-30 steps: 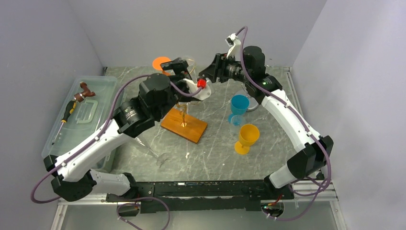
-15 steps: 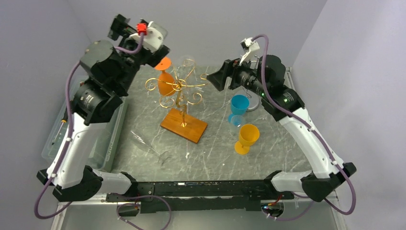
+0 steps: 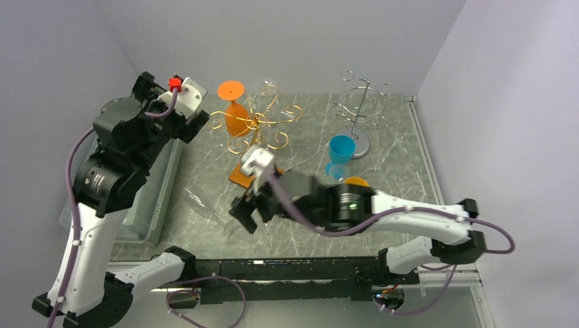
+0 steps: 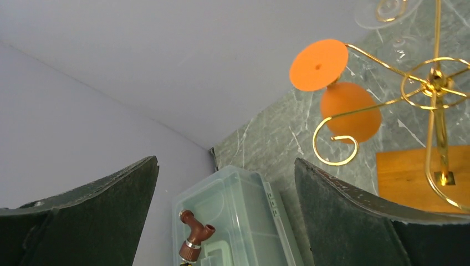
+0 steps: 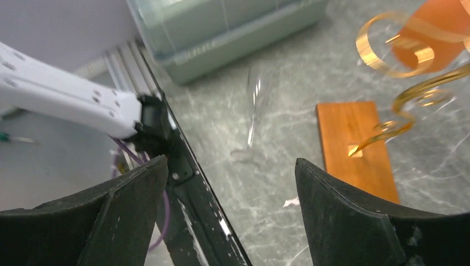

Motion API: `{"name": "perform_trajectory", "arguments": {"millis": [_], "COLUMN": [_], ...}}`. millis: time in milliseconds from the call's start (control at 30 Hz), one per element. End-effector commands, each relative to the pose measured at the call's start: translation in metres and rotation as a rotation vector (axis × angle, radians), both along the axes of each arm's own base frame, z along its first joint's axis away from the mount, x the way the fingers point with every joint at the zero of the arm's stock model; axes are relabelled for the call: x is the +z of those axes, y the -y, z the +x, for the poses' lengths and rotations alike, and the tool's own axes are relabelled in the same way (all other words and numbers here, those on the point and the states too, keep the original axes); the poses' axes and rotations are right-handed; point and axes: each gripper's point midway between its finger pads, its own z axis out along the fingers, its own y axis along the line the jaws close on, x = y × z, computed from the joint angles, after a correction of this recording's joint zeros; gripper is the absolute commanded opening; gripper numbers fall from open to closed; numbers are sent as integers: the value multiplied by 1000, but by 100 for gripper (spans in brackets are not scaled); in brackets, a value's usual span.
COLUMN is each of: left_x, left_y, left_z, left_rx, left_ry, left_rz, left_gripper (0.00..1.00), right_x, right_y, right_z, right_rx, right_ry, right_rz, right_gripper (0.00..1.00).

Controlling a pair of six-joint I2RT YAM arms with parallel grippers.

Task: Place the wine glass upside down on the wine glass rack
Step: Move the wine glass to the center of the board.

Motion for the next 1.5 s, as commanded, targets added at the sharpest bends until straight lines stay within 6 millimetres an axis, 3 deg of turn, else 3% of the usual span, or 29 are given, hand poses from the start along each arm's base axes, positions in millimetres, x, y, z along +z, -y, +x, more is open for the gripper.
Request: {"name": "perform_trajectory", "arguments": {"millis": [0, 233, 367, 533, 700, 900, 1133, 1300, 1467], "left_x": [7, 4, -1, -7, -7, -5, 8, 18, 10], "left_y": [-3, -15, -16, -14, -12, -9, -6, 0, 14], "left_z": [-22, -42, -48, -53, -57, -58, -60, -67, -71], "left_rx": [-40, -34, -50, -80, -102, -125, -140, -187, -264], "left_ry": [27, 34, 25, 20, 22, 36, 78, 106, 78], "left_rz": [-34, 9, 32, 53, 65, 78, 52, 29, 17], "left_gripper": [98, 95, 95, 96, 96, 96, 94, 93, 93], "right_x": [-84, -182, -208, -238, -271, -292, -326, -341, -341], "right_y": [-35, -101, -123, -137, -139, -141, -150, -128, -93], "right_z": [2, 14, 33, 46, 38, 34, 46, 47, 34], "right_rx": [-23, 64, 73, 85, 152, 174, 155, 138, 193], "right_ry": [3, 61, 59, 47, 13, -13, -62, -91, -85], "right_rz": [-167, -336, -353, -367, -381, -398, -442, -473, -531], "right_gripper": [87, 86, 84, 82, 81, 76, 62, 42, 22]}}
